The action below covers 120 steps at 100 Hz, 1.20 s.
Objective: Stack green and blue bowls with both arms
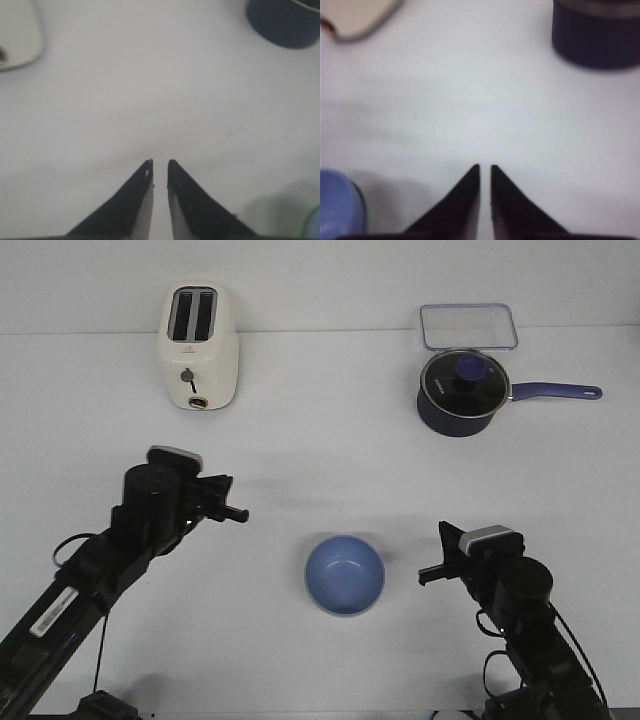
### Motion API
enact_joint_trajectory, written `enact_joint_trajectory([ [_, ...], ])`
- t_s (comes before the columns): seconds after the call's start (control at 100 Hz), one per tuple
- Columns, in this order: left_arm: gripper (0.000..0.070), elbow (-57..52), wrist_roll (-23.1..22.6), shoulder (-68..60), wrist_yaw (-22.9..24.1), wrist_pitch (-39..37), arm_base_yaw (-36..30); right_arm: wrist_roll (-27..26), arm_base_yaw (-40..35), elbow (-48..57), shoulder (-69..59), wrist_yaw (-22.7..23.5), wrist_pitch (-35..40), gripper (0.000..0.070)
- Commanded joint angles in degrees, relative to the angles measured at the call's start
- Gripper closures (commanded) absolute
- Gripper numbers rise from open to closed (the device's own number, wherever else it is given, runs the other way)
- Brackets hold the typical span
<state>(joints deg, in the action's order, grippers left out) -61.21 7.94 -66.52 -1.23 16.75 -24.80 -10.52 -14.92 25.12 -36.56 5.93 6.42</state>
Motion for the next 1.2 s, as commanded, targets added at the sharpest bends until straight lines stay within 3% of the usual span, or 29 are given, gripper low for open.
enact_joint_trajectory([
  [0.0,0.0686,3.21,-4.68,4.68,1.99,-1.57,1.2,1.75,0.0,-2.21,4.37,-0.37,-2.16,0.07],
  [0.22,0.0687,29.38,-5.97,28.74,8.98,-25.49,6.99,1.84,0.0,-8.07,20.2,-8.17,-3.74,0.07],
  [0.3,0.0686,35.76,-5.95,34.47,9.38,-30.36,9.46,2.08,0.0,-8.09,22.18,-11.93,-3.61,0.07],
  [0.43,0.0685,37.64,-5.33,38.42,9.38,-28.65,11.82,2.05,0.0,-8.09,22.99,-14.8,-3.34,0.07],
  [1.19,0.0685,37.64,-6.71,43.1,9.35,-28.74,12.04,2.05,0.0,-8.09,23.06,-14.86,-3.41,0.07],
])
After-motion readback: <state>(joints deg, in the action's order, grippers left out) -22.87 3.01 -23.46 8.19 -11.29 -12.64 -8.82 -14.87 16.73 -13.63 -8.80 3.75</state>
